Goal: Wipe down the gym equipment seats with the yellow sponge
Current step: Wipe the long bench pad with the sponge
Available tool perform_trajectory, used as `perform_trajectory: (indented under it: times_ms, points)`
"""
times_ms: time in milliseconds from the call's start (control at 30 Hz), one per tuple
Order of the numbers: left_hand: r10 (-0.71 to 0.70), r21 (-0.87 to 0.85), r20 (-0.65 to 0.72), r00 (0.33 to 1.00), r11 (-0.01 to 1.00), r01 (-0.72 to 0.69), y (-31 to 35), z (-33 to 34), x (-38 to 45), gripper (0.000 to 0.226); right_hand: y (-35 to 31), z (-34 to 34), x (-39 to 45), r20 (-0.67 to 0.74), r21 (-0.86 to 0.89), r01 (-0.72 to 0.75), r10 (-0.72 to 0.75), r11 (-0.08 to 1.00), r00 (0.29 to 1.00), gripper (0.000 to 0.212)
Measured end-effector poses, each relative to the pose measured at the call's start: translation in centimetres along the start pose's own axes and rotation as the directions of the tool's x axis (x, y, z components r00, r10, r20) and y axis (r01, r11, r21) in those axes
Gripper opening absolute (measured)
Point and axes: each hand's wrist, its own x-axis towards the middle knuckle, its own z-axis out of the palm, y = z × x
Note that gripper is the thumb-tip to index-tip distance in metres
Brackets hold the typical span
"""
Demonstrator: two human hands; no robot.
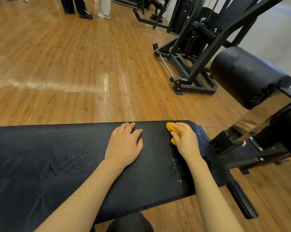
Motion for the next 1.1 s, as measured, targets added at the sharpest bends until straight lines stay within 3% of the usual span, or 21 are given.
perform_trajectory:
  times_ms: [167,367,700,967,1100]
  points:
    - [0.005,0.011,-0.002,1.000,1.000,-0.005,0.5,-0.1,0.1,0.044,-1.6,0.4,-0.6,0.000,0.044,0.139,-0.139,0.989,0.990,0.031]
    - [0.009,0.012,0.003,1.000,1.000,-0.009,0.1,-0.1,0.1,0.037,-3.6,1.4,1.8,0.133,0.028,0.266,-0.267,0.964,0.954,0.032]
    - [0.006,-0.001,0.008,1.000,1.000,-0.006,0.0,0.0,0.1,0.033,3.0,-2.6,5.4,0.063,-0.130,0.003,0.005,0.991,0.998,0.032]
    - [0.014,0.021,-0.024,1.000,1.000,-0.013,0.0,0.2,0.1,0.035,2.3,-3.1,-0.9,0.010,-0.096,-0.006,0.007,0.995,1.000,0.033]
    - [0.012,0.018,-0.012,1.000,1.000,-0.012,0.1,0.1,0.2,0.036,2.6,-2.8,0.9,0.000,-0.117,-0.011,0.011,0.993,1.000,0.032]
